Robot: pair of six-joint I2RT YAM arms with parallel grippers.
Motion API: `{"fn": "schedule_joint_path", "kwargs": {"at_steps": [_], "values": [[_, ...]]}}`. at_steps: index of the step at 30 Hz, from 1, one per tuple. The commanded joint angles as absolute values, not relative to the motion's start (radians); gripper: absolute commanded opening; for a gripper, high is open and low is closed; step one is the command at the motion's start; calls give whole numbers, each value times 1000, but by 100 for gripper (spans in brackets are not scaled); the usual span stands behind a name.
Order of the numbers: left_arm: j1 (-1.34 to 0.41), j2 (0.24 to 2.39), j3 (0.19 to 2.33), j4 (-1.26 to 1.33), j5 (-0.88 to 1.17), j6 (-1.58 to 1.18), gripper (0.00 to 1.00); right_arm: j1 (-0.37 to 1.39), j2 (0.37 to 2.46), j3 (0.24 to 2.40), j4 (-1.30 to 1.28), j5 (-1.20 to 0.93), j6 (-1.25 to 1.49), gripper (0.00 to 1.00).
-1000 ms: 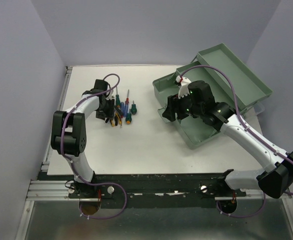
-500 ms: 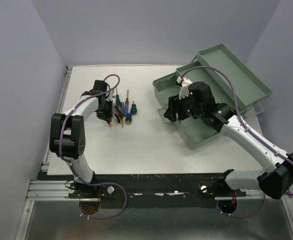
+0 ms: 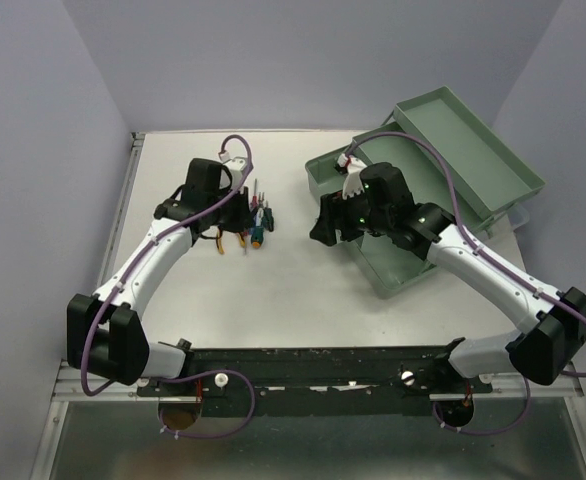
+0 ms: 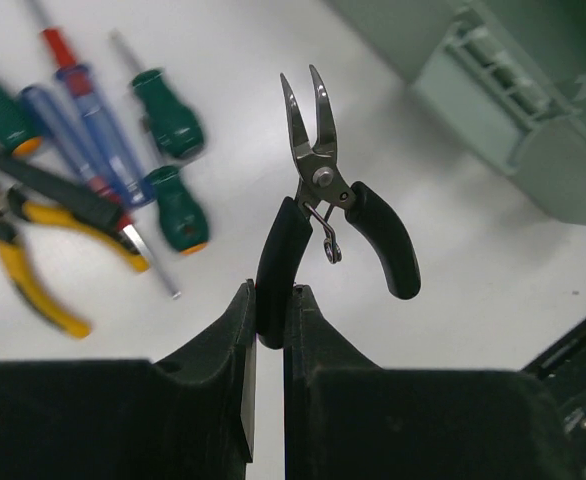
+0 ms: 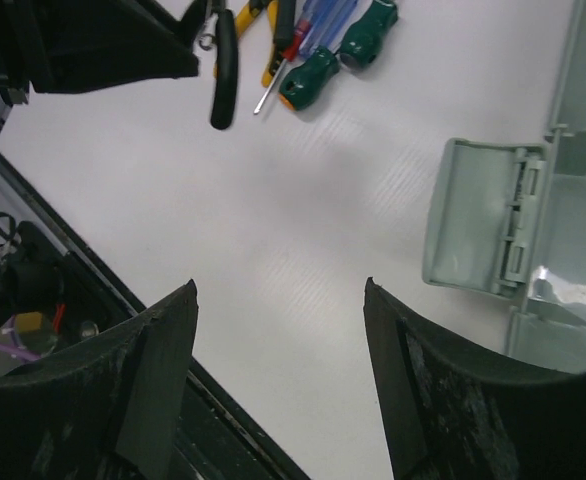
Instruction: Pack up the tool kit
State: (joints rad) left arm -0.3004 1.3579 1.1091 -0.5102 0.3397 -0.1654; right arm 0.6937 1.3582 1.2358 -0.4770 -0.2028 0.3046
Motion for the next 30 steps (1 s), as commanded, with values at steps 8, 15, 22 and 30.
{"fn": "schedule_joint_path", "kwargs": {"at_steps": [8, 15, 22, 30], "values": [[-456, 1324, 1049, -132, 600, -437, 0, 701, 1368, 1180, -336, -219, 419, 64], [-491, 1322, 1031, -83, 638, -468, 0, 701, 1381, 1181, -315, -259, 426, 54], [-503, 1341, 1037, -57, 707, -468, 12, 701, 1342, 1178, -360, -158, 400, 1], [-418, 1276, 1069, -184, 621, -339, 99, 699, 1276, 1339, -673, 361, 68, 1]]}}
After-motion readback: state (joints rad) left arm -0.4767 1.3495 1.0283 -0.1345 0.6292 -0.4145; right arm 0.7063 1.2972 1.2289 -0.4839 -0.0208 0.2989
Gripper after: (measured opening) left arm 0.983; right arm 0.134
